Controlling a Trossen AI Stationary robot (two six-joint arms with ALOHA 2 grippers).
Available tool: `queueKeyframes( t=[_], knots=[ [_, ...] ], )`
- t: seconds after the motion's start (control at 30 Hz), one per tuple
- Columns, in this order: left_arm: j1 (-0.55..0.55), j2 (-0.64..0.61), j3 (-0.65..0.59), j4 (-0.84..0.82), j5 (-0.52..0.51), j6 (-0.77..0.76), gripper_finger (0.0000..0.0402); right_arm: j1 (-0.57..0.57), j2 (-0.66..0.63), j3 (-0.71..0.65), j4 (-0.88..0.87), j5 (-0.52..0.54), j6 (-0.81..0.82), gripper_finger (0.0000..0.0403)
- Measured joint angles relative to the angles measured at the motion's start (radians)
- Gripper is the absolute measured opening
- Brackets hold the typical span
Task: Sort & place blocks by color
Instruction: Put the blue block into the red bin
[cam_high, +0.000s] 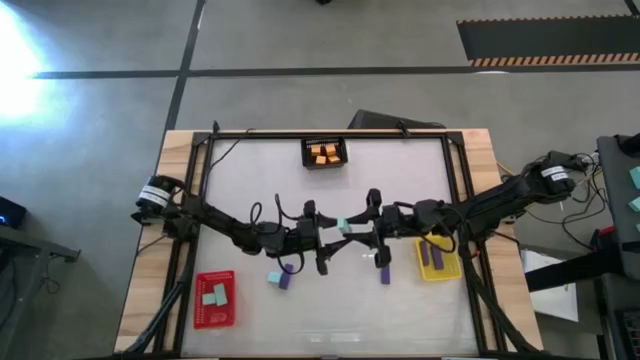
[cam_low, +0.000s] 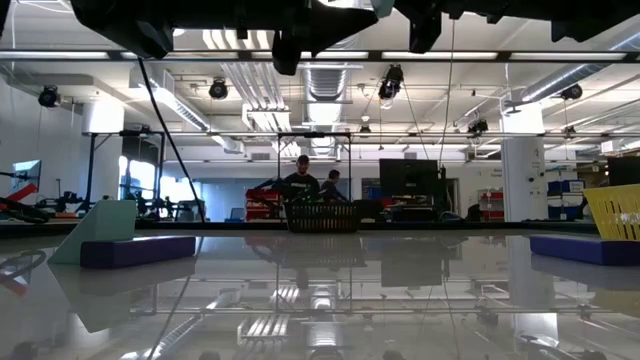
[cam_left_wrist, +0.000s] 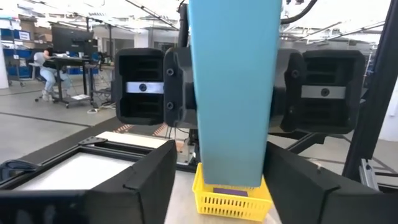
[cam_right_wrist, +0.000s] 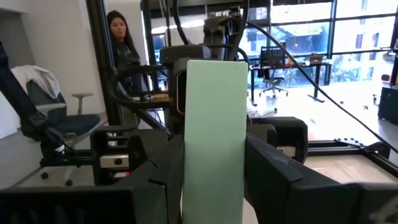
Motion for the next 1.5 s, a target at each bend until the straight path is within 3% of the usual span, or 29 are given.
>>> queueKeyframes(
  t=[0.33, 0.67, 0.83, 1.1, 1.27, 1.5],
  knots=[
    [0.0, 0.0, -0.001, -0.018, 0.006, -0.005, 0.012, 0.0, 0.021, 0.0, 0.004, 0.008, 0.0, 0.0139],
    [-0.003, 0.0, -0.001, -0.034, -0.006, -0.008, 0.0125, 0.0, 0.014, 0.0, -0.01, 0.004, 0.054, 0.0204],
    [-0.016, -0.015, -0.002, -0.142, -0.016, -0.066, 0.0126, 0.0, -0.007, 0.0, -0.04, 0.004, 0.067, 0.0235],
    [-0.065, -0.115, -0.002, -0.594, -0.068, -0.354, 0.0127, 0.0, -0.082, 0.001, -0.133, 0.007, 0.135, 0.0261],
    [-0.1, -0.218, 0.034, -1.034, -0.065, -0.607, 0.0127, 0.0, -0.123, 0.001, -0.195, 0.007, 0.143, 0.026],
    [-0.202, -0.279, 0.234, -1.815, 0.138, -1.103, 0.0127, 0.0, -0.141, -0.002, -0.229, 0.008, 0.158, 0.0247]
  ],
)
